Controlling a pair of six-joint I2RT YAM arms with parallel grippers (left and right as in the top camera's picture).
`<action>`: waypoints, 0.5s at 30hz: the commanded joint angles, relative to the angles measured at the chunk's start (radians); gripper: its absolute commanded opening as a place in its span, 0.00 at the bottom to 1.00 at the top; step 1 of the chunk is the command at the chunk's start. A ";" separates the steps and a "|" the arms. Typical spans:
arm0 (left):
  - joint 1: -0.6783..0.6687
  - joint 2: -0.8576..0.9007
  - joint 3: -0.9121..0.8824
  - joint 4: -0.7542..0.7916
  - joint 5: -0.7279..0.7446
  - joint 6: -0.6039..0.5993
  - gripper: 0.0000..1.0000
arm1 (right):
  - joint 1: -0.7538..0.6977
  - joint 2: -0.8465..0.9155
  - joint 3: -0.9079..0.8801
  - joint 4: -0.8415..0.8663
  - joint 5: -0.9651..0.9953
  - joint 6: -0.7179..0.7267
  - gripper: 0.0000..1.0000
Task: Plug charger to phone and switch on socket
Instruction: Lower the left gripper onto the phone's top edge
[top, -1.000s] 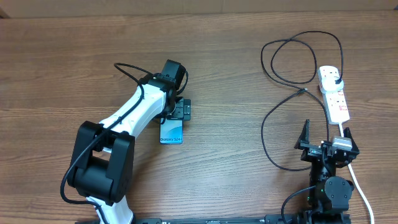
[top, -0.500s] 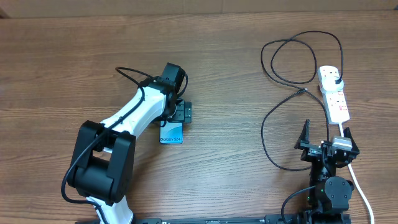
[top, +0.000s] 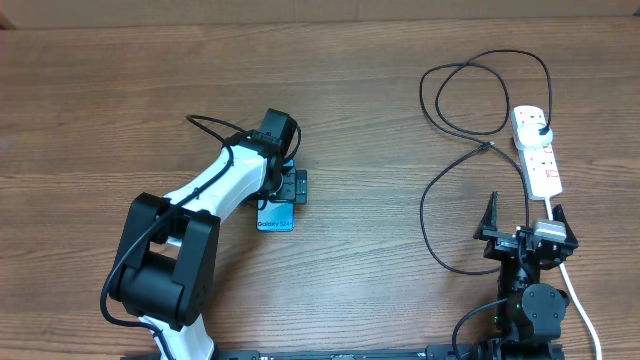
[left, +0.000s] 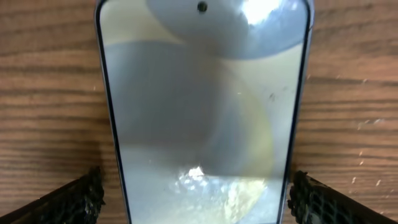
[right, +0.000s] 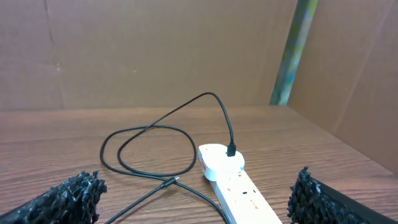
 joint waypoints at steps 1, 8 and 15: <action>0.002 0.010 -0.004 0.004 0.013 0.003 1.00 | 0.004 -0.010 -0.011 0.006 -0.001 -0.008 1.00; 0.001 0.010 -0.004 0.004 0.013 -0.016 1.00 | 0.004 -0.010 -0.011 0.006 -0.001 -0.008 1.00; 0.000 0.010 -0.004 0.008 0.017 -0.064 1.00 | 0.004 -0.010 -0.011 0.007 -0.001 -0.008 1.00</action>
